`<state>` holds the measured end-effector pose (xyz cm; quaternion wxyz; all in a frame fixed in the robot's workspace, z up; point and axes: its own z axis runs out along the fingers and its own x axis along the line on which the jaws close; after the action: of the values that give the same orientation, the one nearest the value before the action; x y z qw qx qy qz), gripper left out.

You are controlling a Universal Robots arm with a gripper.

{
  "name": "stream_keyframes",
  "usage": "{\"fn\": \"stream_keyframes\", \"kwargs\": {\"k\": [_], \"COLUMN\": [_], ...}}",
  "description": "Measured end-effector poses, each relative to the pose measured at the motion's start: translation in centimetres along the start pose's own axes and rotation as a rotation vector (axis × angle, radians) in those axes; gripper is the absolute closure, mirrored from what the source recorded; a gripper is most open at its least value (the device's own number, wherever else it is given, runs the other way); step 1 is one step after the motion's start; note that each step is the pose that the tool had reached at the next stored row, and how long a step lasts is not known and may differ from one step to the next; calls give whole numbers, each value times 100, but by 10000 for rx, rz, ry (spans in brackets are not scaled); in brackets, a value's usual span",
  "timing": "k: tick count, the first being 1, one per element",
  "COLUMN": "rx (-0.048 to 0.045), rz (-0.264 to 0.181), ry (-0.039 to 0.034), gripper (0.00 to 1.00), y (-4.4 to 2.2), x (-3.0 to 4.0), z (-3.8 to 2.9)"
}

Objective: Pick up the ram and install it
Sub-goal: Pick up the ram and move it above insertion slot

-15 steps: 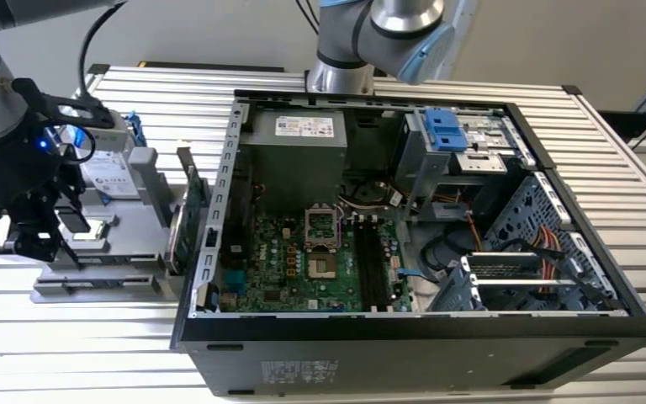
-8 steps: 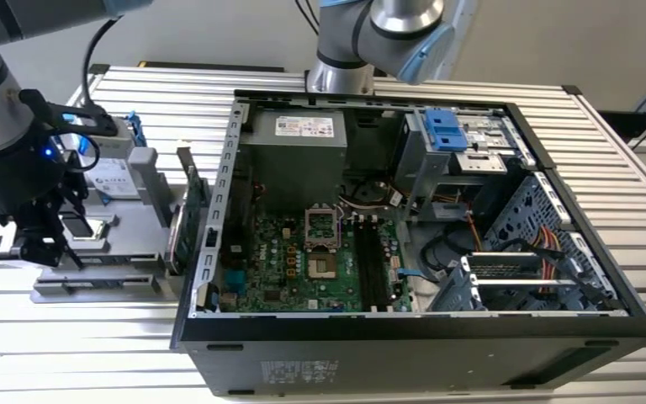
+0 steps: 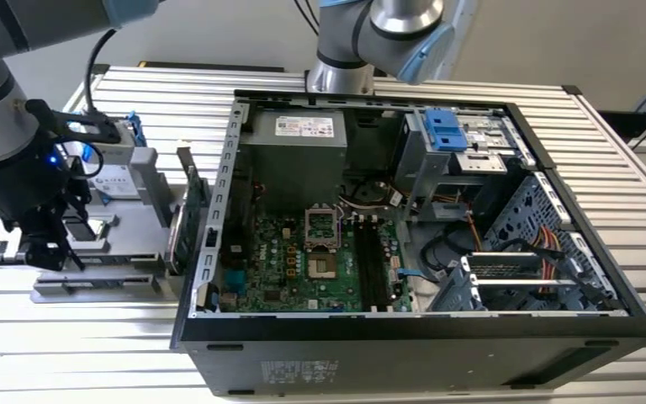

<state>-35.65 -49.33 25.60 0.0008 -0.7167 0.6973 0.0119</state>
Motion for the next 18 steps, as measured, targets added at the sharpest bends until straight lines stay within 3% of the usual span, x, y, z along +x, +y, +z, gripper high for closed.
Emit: {"fn": "stream_keyframes", "kwargs": {"k": [18], "rx": [-5], "rz": [-1], "ry": [0], "gripper": [0], "y": [10], "x": [27], "z": [156]}}
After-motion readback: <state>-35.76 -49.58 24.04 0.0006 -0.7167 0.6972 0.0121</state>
